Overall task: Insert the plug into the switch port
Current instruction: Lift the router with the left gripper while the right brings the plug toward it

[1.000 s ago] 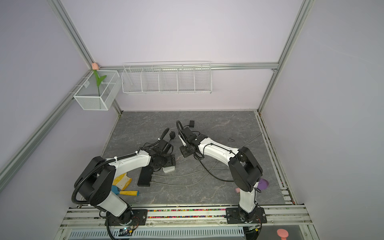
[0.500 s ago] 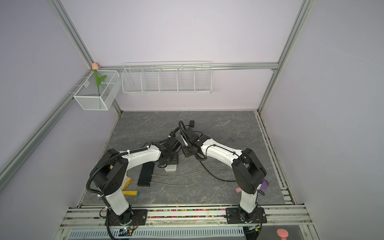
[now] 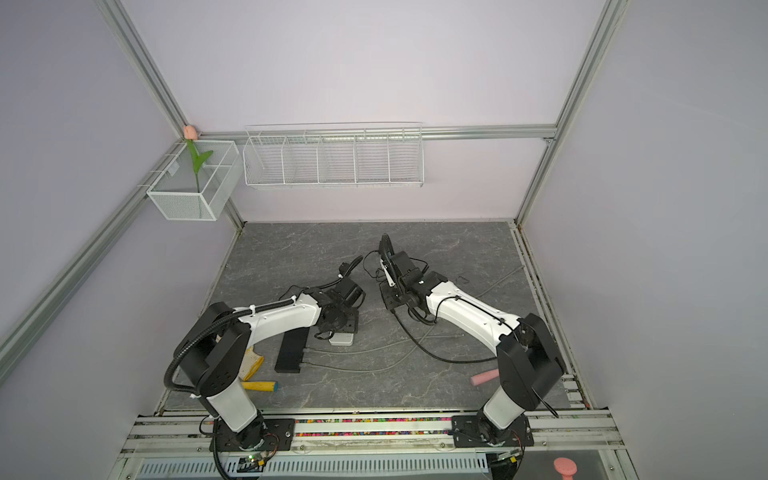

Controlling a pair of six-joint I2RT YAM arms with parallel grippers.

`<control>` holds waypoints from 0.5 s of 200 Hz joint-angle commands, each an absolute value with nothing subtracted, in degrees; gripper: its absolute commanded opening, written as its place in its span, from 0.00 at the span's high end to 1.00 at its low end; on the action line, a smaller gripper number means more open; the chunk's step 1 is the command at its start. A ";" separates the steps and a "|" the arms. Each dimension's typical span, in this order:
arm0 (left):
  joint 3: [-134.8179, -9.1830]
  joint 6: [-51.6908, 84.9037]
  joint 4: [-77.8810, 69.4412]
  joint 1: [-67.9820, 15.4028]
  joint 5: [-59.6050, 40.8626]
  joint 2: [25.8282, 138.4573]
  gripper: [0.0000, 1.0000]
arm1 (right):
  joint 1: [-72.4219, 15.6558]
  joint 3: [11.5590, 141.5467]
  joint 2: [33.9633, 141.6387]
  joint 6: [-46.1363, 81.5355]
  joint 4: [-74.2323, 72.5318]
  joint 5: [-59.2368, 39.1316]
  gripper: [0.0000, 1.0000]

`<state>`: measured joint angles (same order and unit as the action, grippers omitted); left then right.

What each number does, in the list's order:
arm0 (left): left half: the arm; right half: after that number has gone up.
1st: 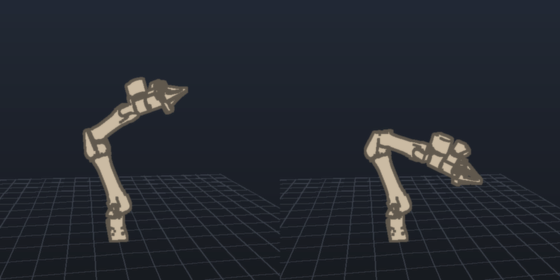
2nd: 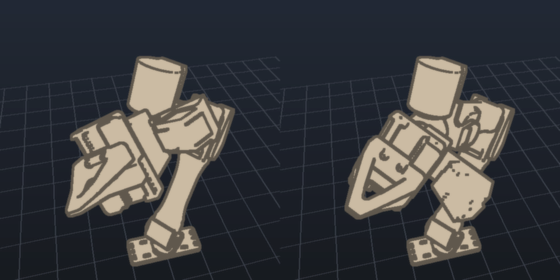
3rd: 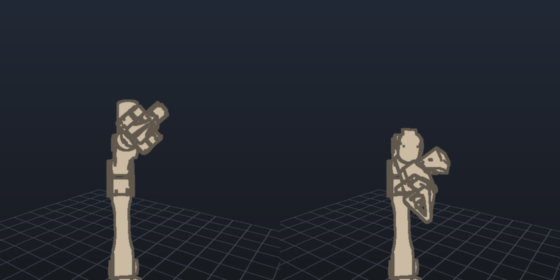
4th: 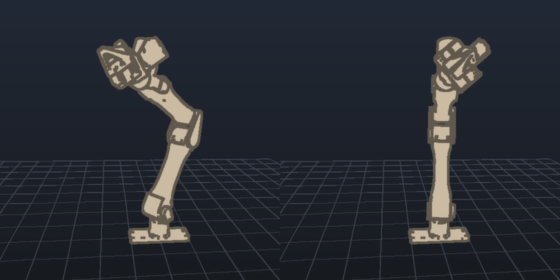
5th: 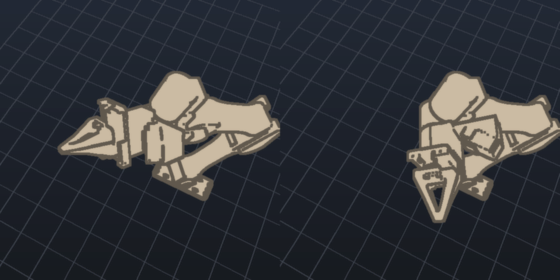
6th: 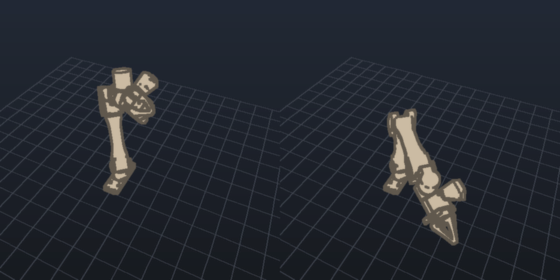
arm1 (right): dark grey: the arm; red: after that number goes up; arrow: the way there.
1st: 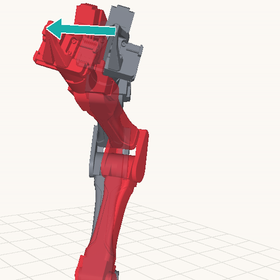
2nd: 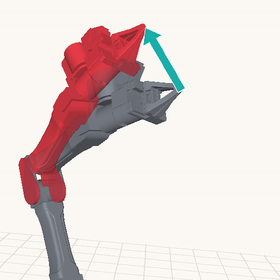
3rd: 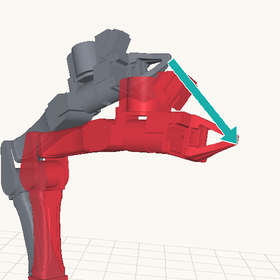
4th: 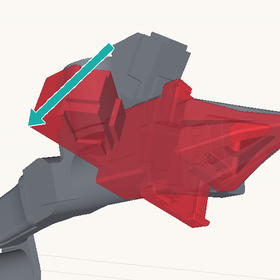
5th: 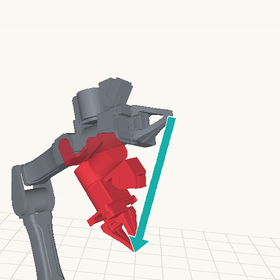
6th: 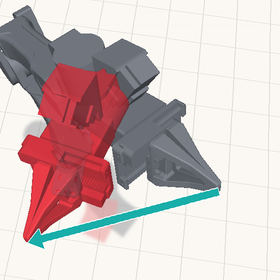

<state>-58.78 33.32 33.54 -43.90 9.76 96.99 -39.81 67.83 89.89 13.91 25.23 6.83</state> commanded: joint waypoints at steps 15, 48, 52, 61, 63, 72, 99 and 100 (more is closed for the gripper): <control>-53.80 29.66 24.75 -44.12 9.67 84.58 1.00 | -38.25 62.57 83.22 15.93 18.91 2.11 0.93; -47.14 27.38 17.52 -44.12 8.56 73.25 1.00 | -38.01 59.52 79.34 16.57 15.35 -1.57 0.94; -46.23 26.84 16.45 -44.12 7.96 71.68 1.00 | -37.97 59.22 78.92 16.69 14.80 -2.16 0.94; -43.76 25.45 13.58 -44.13 6.90 67.86 1.00 | -37.96 58.19 77.74 17.03 13.43 -3.34 0.94; -43.28 25.24 12.98 -44.17 6.82 67.02 1.00 | -37.99 58.05 77.49 17.07 13.16 -3.52 0.93; -40.76 23.81 9.77 -44.29 6.01 63.24 1.00 | -37.97 57.28 76.48 17.37 12.02 -4.51 0.93; -33.87 18.46 1.36 -44.70 5.17 53.15 1.00 | -37.95 55.13 73.92 17.93 7.91 -8.62 0.93; -33.68 18.24 1.16 -44.76 5.13 52.90 1.00 | -37.96 55.08 73.83 17.93 7.73 -8.79 0.93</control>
<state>-37.65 24.73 12.40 -44.07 6.68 59.53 -38.22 57.06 76.58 16.64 14.17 -3.46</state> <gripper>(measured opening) 0.691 0.068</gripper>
